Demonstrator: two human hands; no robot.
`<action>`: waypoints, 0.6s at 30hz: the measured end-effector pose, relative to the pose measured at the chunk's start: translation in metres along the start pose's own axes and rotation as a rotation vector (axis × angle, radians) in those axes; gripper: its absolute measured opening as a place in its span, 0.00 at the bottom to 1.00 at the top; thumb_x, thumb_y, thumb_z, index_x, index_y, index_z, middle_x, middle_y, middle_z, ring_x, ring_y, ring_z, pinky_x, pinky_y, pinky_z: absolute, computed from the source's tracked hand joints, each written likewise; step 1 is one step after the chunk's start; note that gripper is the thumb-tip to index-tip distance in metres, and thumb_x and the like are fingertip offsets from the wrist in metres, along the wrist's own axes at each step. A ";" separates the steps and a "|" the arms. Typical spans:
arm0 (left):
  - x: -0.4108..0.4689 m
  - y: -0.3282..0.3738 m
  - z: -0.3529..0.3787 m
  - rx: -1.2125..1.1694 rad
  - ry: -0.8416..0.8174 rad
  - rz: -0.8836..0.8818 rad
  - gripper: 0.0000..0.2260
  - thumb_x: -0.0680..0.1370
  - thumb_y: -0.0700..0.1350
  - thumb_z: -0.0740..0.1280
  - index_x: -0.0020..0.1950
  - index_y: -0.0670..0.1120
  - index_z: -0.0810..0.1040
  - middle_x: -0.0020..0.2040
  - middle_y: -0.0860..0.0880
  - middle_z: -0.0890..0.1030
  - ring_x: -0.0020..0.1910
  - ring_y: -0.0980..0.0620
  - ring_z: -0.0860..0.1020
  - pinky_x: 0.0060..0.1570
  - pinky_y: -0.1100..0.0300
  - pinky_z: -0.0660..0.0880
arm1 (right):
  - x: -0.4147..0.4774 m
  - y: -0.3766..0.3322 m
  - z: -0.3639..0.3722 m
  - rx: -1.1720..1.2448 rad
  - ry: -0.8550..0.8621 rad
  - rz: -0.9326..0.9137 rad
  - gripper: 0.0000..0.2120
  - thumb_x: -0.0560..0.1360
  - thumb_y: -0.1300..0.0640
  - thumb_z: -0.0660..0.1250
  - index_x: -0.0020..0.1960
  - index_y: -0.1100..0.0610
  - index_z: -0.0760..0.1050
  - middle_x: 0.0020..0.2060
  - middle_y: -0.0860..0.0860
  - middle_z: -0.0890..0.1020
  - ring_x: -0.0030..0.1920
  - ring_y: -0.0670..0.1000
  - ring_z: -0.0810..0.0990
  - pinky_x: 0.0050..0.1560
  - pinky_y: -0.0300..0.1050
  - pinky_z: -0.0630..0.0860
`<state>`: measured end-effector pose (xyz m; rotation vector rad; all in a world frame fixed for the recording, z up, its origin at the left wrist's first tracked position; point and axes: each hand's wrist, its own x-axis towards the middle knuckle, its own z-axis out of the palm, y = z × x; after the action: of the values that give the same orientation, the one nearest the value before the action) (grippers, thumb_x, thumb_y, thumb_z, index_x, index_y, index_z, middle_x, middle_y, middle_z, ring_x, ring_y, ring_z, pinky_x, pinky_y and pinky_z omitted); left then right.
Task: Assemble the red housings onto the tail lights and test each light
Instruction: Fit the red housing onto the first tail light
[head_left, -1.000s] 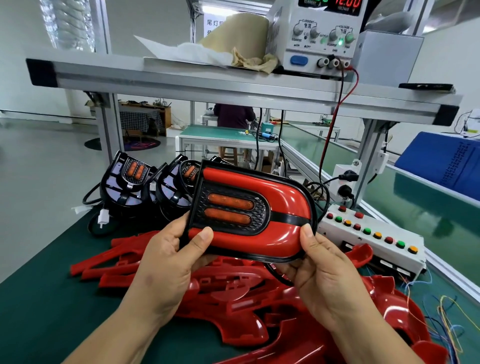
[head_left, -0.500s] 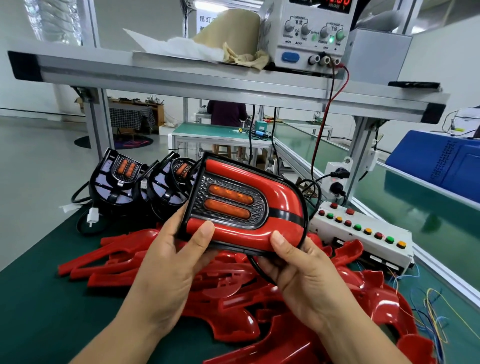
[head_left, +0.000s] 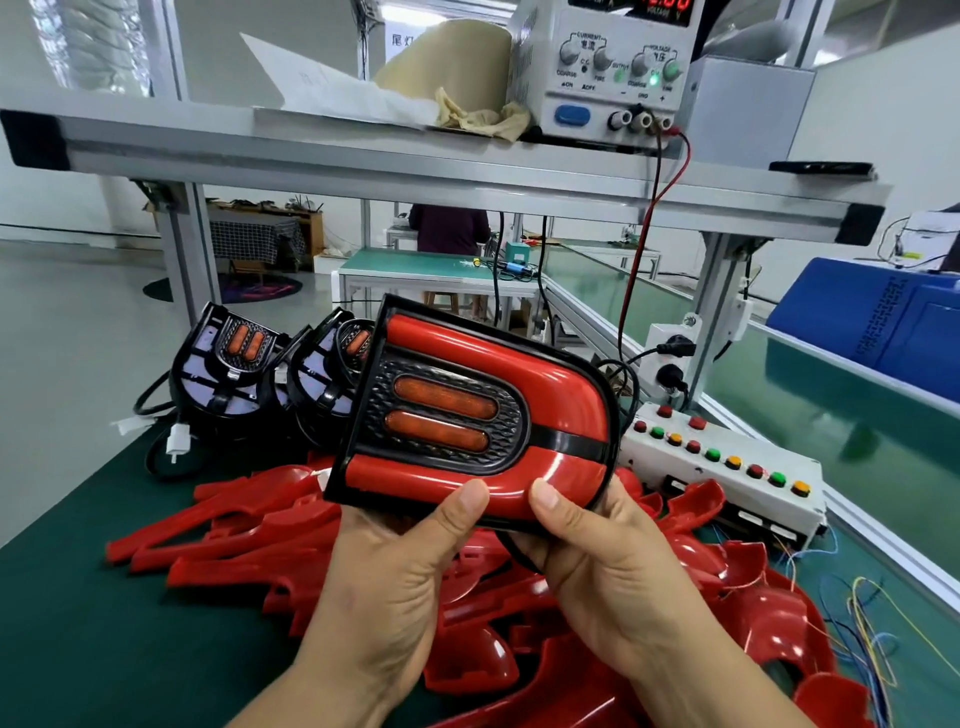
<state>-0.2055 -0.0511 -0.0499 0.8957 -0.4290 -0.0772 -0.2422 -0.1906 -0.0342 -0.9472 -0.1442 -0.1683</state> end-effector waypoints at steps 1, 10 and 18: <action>0.000 0.000 0.000 0.001 -0.011 0.002 0.32 0.66 0.40 0.78 0.69 0.49 0.73 0.61 0.42 0.82 0.61 0.41 0.80 0.58 0.50 0.78 | 0.000 0.001 0.000 -0.010 0.009 -0.005 0.32 0.61 0.60 0.80 0.62 0.63 0.74 0.53 0.63 0.83 0.53 0.60 0.83 0.48 0.46 0.80; 0.008 -0.001 -0.006 -0.006 -0.015 0.006 0.28 0.67 0.40 0.77 0.66 0.49 0.76 0.60 0.41 0.82 0.59 0.41 0.81 0.53 0.53 0.80 | -0.001 0.002 0.005 -0.023 0.005 -0.029 0.25 0.66 0.66 0.75 0.62 0.61 0.73 0.53 0.64 0.83 0.51 0.61 0.84 0.44 0.46 0.81; 0.008 0.007 -0.014 0.033 -0.107 0.021 0.29 0.60 0.50 0.84 0.59 0.57 0.81 0.60 0.45 0.83 0.60 0.45 0.81 0.53 0.58 0.79 | 0.000 -0.006 0.001 0.066 -0.016 0.033 0.29 0.66 0.56 0.75 0.63 0.67 0.74 0.57 0.66 0.81 0.55 0.63 0.82 0.47 0.50 0.81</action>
<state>-0.1929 -0.0384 -0.0497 0.9221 -0.5401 -0.0996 -0.2434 -0.1931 -0.0290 -0.8853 -0.1485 -0.1251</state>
